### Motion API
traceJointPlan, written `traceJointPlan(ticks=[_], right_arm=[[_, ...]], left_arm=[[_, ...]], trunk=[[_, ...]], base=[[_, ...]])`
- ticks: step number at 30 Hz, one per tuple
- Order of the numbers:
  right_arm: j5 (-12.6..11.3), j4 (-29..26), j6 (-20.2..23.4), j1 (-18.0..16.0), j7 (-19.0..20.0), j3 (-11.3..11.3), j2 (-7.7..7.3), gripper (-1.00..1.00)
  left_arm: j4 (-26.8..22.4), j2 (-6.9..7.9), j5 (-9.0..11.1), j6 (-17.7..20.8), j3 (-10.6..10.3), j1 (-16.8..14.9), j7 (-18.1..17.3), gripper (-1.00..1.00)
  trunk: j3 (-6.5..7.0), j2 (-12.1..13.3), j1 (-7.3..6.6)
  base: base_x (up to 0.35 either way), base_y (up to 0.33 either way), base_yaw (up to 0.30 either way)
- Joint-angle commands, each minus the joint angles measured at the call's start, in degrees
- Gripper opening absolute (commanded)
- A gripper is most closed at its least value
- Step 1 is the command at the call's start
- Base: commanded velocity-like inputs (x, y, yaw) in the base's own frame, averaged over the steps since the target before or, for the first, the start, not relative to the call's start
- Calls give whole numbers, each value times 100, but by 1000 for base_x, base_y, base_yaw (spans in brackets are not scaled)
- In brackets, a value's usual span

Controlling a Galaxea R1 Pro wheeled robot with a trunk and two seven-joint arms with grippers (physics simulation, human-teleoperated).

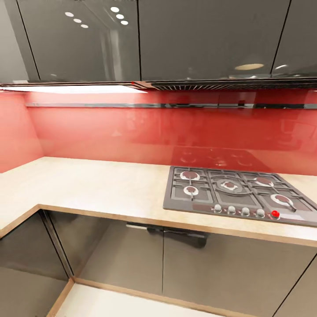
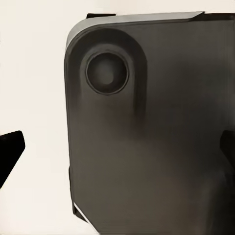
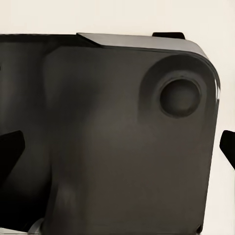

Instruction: Set up a coffee station on the kitchen countertop: keep the coffee maker on the countertop, move the bottle of coffee from the kitchen shelf to the counter next to the coffee maker, place a paper coffee filter on top of the coffee maker, put the saucer next to the coffee maker with the coffee cup on the saucer, and place the electric kettle next to the coffee maker.

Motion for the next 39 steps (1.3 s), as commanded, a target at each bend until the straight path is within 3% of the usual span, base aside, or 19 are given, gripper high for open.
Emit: traceJointPlan(ticks=[1, 17, 24, 39], right_arm=[[2, -4, -6, 2, -3, -2, 0, 100], [19, -4, 2, -1, 48, 25, 2, 100], [19, -4, 2, 2, 49, 25, 1, 100], [35, -12, 2, -1, 56, 25, 0, 100]], left_arm=[[-9, 1, 7, -3, 4, 1, 6, 100], [-39, 24, 44, 5, 16, -1, 37, 100], [-37, 66, 26, -2, 437, -8, 22, 100], [-39, 56, -23, -42, 528, -6, 6, 100]], trunk=[[14, 39, -23], [279, 681, -374], [372, 962, -528], [305, 962, -528]], base=[[0, 0, 278], [0, 0, 276], [0, 0, 270], [0, -99, 270]])
